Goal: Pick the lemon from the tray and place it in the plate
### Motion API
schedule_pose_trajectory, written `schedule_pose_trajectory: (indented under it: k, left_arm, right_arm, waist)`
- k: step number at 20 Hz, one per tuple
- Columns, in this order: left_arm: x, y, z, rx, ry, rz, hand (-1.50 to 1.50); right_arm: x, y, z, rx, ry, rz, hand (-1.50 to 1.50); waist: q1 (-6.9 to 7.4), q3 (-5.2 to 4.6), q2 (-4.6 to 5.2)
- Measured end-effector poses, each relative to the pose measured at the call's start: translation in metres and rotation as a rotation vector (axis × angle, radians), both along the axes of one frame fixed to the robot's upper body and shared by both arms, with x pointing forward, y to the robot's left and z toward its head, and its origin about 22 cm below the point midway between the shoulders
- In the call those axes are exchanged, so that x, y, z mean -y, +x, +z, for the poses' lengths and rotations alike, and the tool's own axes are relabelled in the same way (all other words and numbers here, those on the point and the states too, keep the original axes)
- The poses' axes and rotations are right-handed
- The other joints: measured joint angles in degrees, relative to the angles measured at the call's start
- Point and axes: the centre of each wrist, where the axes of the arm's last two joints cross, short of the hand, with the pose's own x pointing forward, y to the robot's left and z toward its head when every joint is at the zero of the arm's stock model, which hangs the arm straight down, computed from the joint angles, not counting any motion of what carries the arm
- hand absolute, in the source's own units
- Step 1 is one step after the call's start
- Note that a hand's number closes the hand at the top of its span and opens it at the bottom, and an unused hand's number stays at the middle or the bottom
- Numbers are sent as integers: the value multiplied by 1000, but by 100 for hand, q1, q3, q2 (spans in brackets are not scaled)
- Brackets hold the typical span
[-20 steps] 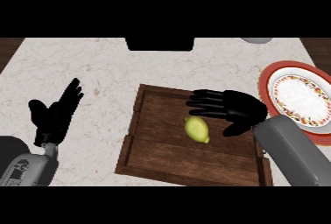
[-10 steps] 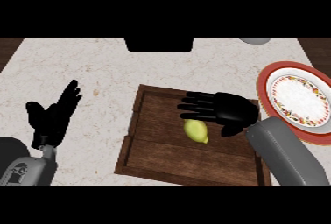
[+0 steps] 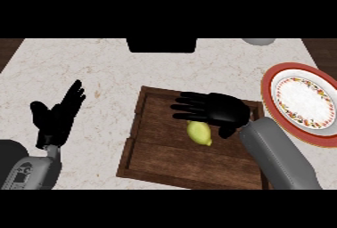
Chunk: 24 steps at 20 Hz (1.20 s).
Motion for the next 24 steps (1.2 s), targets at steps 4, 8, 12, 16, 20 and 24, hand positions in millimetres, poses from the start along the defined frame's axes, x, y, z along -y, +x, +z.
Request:
schedule_pose_trajectory:
  k: [4,8,12,16,20,24]
  left_arm:
    - [-1,-3,2,-1,5,7,0]
    - [0,-3,2,-3,12,7,0]
    - [-1,-3,7,6,13,4,0]
    - [2,-6,3,0,7,5,0]
    - [-2,-7,4,1,9,16,0]
    - [-9,-8,5,5,15,45,0]
  right_arm:
    - [-9,1,-4,31,-61,12,150]
    - [-16,-4,-4,63,-113,70,150]
    - [-21,-6,-7,70,-110,99,150]
    - [-25,-13,-11,64,-87,115,150]
    - [-8,-6,-12,-10,-3,-120,150]
    - [28,3,-17,-171,84,-579,150]
  waist:
    - [13,-15,-22]
    - [11,-29,-40]
    - [15,-38,-52]
    - [2,-44,-64]
    - [-49,-43,-56]
    - [-236,-59,-37]
